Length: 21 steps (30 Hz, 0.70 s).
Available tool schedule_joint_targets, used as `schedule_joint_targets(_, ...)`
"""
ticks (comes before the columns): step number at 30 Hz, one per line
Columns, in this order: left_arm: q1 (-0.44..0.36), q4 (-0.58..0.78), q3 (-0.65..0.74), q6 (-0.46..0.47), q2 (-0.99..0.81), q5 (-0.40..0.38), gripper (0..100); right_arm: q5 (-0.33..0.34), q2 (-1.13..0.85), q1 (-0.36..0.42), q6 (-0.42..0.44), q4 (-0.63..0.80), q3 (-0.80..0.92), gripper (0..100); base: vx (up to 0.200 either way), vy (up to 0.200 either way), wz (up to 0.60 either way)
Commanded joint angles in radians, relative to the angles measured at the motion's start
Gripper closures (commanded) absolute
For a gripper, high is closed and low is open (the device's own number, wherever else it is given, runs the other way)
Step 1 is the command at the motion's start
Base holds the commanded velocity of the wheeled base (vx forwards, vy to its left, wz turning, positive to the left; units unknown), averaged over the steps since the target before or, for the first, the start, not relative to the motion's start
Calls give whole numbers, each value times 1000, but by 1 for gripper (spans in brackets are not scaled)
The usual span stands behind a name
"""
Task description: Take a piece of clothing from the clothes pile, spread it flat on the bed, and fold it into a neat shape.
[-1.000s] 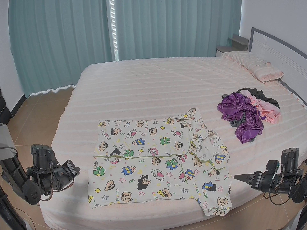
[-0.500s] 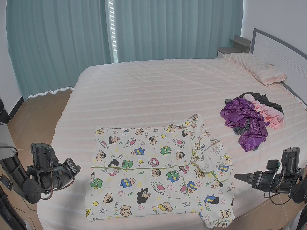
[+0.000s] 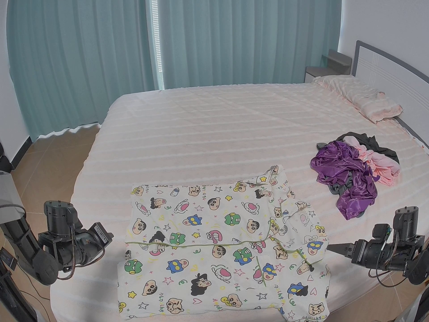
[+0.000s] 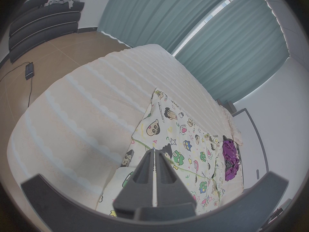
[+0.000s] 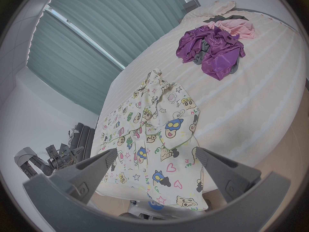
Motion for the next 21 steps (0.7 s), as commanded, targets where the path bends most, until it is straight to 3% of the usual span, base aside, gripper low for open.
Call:
schedule_joint_targets(1, -4, 0, 1, -1, 2, 0, 0, 0, 3, 2, 0, -6, 16, 0, 0, 0, 0)
schedule_joint_targets(21, -12, 0, -7, -102, -5, -46, 0, 1, 1, 8, 1, -9, 15, 0, 0, 0, 0)
